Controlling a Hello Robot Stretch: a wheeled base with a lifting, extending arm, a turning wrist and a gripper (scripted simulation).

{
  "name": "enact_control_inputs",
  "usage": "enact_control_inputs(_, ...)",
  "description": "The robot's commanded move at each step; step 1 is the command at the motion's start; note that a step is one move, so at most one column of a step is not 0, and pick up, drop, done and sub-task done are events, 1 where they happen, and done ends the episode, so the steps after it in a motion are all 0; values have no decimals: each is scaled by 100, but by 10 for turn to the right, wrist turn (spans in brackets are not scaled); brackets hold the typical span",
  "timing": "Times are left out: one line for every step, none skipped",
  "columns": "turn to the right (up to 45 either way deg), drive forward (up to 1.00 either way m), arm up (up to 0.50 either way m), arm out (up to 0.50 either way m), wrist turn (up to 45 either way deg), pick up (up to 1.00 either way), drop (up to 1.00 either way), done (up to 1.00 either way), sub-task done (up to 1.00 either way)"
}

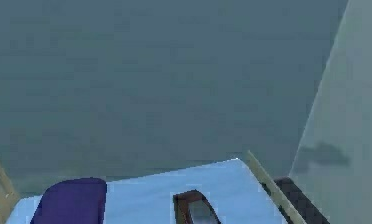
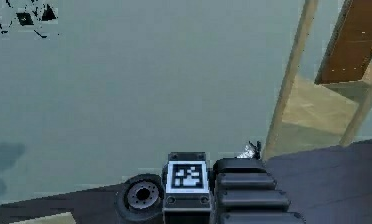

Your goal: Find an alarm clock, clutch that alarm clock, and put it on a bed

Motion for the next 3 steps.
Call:
enact_control_inputs(-150,0,0,0,0,0,0,0,0)
enact_control_inputs(0,15,0,0,0,0,0,0,0)
enact_control_inputs(30,0,0,0,0,0,0,0,0)
